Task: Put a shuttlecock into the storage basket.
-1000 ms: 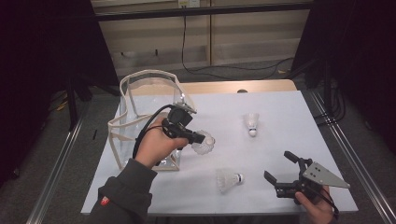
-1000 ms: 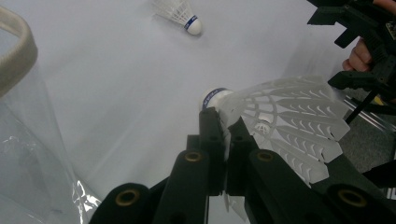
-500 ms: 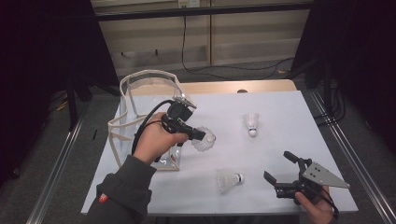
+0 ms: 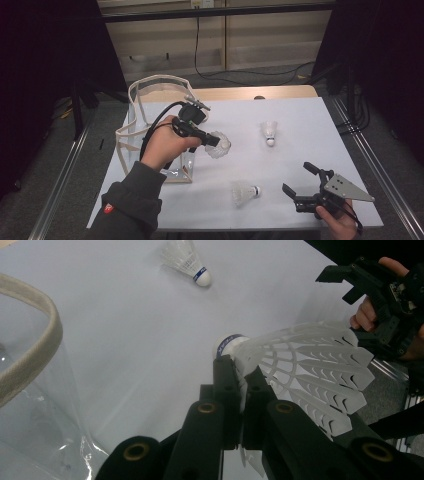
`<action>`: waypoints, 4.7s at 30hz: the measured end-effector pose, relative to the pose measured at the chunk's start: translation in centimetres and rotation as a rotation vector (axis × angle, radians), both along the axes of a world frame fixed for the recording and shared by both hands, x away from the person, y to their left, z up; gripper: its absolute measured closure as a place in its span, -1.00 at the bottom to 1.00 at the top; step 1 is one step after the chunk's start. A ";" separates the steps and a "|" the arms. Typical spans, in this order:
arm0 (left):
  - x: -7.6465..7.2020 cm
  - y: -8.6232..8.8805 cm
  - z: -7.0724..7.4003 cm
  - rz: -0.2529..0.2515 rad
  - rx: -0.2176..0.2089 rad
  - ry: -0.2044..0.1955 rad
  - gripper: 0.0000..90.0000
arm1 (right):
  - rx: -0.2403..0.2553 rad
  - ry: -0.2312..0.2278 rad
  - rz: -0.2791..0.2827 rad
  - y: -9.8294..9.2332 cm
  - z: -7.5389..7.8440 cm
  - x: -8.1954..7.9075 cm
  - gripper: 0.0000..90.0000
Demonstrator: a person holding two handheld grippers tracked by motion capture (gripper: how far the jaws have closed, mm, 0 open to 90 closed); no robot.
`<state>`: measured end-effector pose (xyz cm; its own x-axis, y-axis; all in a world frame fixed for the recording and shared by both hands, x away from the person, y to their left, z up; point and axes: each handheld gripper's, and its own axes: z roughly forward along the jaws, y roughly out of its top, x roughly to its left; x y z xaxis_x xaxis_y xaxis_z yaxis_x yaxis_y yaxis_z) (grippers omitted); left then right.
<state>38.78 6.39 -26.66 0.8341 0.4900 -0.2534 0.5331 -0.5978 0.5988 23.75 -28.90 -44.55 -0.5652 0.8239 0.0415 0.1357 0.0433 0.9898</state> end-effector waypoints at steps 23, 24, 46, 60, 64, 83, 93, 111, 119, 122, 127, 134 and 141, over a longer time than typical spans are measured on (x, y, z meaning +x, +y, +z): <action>1.0 0.1 1.5 0.010 -0.002 0.010 0.98 | 0.000 -0.001 0.003 0.0 0.0 0.0 -1.00; 1.0 0.1 1.6 0.011 -0.002 0.012 0.98 | -0.002 -0.002 0.003 0.0 0.0 0.0 -1.00; 2.1 1.1 3.0 0.049 -0.024 0.010 0.98 | 0.000 -0.001 0.007 0.0 0.0 0.0 -1.00; 2.7 1.7 3.7 0.082 -0.024 0.013 0.98 | 0.003 0.001 0.006 0.0 0.0 0.0 -1.00; 2.8 1.9 3.9 0.094 -0.020 0.004 0.98 | 0.007 -0.002 0.007 0.1 0.1 -0.1 -1.00; 3.8 3.0 4.7 0.139 -0.023 -0.004 0.99 | 0.007 -0.001 0.008 0.0 0.1 0.0 -1.00; 4.3 3.5 4.9 0.170 -0.023 -0.009 0.98 | 0.009 -0.001 0.011 0.1 0.1 -0.1 -1.00; 4.8 4.3 4.9 0.200 -0.019 -0.009 0.98 | 0.009 -0.003 0.008 0.0 0.1 0.1 -1.00; 4.9 4.6 5.0 0.211 -0.021 -0.007 0.98 | 0.009 0.002 0.007 0.0 0.1 0.2 -1.00; 5.1 4.7 5.0 0.216 -0.019 -0.009 0.98 | 0.010 0.001 0.010 0.1 0.1 0.2 -1.00; 5.2 4.8 5.0 0.220 -0.019 -0.004 0.98 | 0.005 -0.002 0.011 0.1 0.1 0.2 -1.00; 5.5 4.9 5.0 0.231 -0.016 -0.001 0.98 | 0.002 0.000 0.010 0.1 0.1 0.2 -1.00; 5.7 5.2 5.0 0.242 -0.020 -0.004 0.98 | 0.000 -0.001 0.011 0.1 0.1 0.2 -1.00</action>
<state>44.51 11.60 -21.63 0.6943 0.6704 -0.2620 0.6567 -0.4411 0.6116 23.94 -28.85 -44.43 -0.5743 0.8177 0.0406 0.1340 0.0450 0.9900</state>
